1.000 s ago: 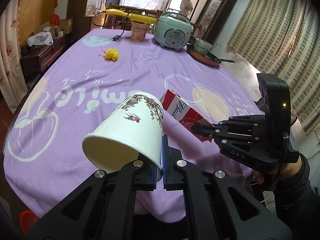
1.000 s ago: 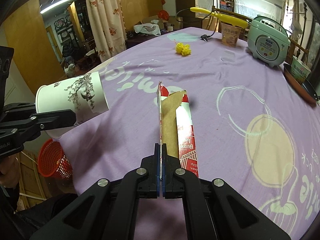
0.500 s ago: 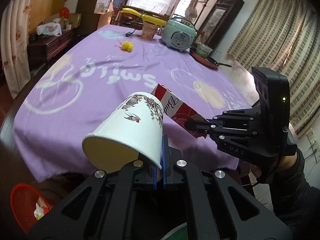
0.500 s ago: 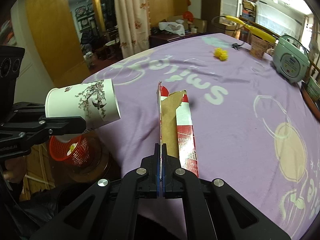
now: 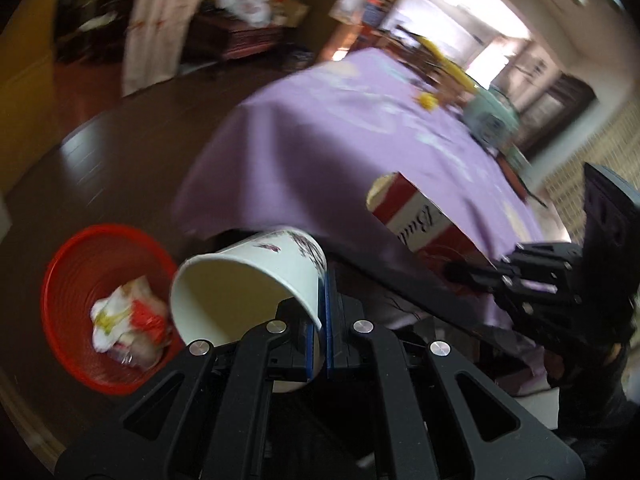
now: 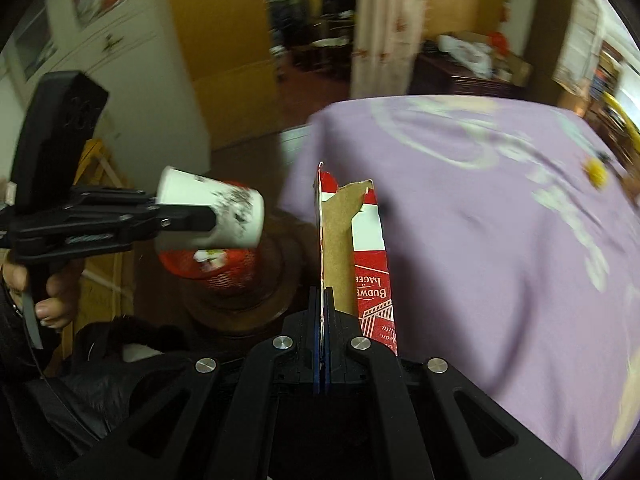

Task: Collect trash
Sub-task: 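Carry the paper cup and carton in both tools over the red basket, then open both tools to drop the cup and carton into the basket, then move both tools back over the table toward the remaining trash, then grasp the yellow mesh net with the left tool while the right tool grasps the clear plastic cup, then carry the yellow net and plastic cup in both tools over the red basket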

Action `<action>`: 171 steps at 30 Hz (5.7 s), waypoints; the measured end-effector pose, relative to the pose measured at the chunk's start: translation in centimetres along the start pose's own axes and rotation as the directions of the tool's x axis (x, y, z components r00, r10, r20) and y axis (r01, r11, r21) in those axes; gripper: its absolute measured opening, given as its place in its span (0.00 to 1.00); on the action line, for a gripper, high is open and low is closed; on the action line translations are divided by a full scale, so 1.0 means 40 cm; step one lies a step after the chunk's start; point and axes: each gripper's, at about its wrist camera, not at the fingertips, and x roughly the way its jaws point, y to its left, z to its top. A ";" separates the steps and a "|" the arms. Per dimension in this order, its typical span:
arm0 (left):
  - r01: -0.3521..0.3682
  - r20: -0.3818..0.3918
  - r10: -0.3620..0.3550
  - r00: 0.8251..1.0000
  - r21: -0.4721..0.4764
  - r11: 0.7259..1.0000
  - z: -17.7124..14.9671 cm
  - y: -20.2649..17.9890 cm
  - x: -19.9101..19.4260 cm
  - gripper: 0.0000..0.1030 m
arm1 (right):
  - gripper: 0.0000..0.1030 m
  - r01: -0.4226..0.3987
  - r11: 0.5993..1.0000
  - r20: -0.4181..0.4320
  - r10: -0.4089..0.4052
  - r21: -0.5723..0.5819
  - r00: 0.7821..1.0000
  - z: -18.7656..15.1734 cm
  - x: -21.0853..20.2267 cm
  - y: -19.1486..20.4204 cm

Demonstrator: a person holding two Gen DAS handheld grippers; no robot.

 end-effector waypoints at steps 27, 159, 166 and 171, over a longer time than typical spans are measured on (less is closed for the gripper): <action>-0.315 -0.130 0.287 0.949 -0.414 0.854 -0.039 0.434 0.031 0.80 | 0.40 -0.305 0.952 -0.282 0.290 -0.009 0.914 0.204 0.575 0.267; 0.086 -0.046 -0.073 0.996 0.581 0.809 0.397 -0.751 0.388 0.21 | 0.55 0.302 0.762 0.103 -0.433 0.572 0.896 -0.169 -0.295 -0.826; 0.067 0.005 -0.083 0.997 0.547 0.834 0.310 -0.676 0.278 0.21 | 0.55 0.262 0.810 0.161 -0.396 0.525 0.904 -0.169 -0.316 -0.682; 0.047 0.048 -0.080 0.996 0.484 0.874 0.247 -0.580 0.191 0.21 | 0.55 0.229 0.866 0.206 -0.347 0.444 0.915 -0.139 -0.313 -0.559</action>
